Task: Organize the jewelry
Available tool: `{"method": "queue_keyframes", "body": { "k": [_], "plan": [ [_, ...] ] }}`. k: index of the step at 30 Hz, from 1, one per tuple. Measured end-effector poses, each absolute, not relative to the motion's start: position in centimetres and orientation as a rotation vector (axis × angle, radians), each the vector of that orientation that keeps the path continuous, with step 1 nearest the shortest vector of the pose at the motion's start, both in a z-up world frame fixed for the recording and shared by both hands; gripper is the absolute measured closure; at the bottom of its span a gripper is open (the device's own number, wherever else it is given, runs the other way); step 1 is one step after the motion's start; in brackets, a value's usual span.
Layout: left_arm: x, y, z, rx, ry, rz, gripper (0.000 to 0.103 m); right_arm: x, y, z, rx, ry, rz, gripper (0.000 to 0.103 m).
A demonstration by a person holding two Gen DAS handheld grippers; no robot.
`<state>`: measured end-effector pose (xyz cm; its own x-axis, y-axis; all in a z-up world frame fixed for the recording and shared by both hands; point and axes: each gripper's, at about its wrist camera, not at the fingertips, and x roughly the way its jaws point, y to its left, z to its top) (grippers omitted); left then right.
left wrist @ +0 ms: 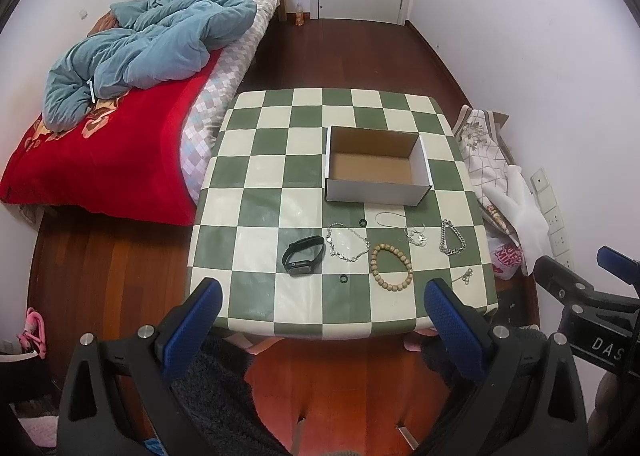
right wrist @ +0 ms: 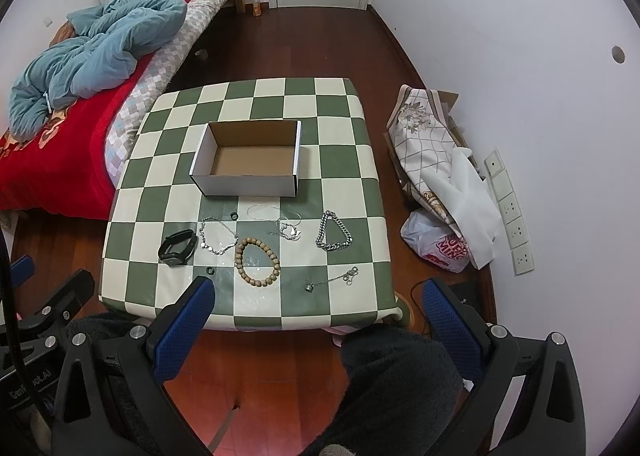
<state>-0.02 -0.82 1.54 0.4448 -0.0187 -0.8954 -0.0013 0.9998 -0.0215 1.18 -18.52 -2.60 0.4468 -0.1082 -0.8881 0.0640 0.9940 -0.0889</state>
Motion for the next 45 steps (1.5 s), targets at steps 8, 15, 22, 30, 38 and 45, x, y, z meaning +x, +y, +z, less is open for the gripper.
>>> {"method": "queue_keyframes", "body": {
  "k": [8,15,22,30,38,45],
  "plan": [
    [-0.2,-0.7,1.7,-0.02,1.101,-0.005,0.0,1.1,-18.4,-2.6,-0.044,1.098,-0.105,0.0],
    [-0.2,-0.5,1.6,-0.018,1.097,-0.003,0.0,1.1,-18.2,-2.5,-0.041,1.1,-0.103,0.0],
    [-0.4,0.0,1.7,-0.026,1.094,0.0,0.0,1.2,-18.3,-2.5,-0.043,1.101,-0.106,0.0],
    [-0.5,0.1,1.8,-0.027,1.092,0.002,0.0,1.1,-18.0,-2.5,-0.042,1.11,-0.105,0.0],
    [-0.4,0.4,0.6,-0.032,1.094,0.031,0.0,1.3,-18.0,-3.0,-0.041,1.109,-0.097,0.0],
    [3.1,1.9,-4.6,0.027,1.126,0.149,0.0,4.2,-19.0,-7.3,-0.034,1.156,-0.12,0.0]
  ]
}}
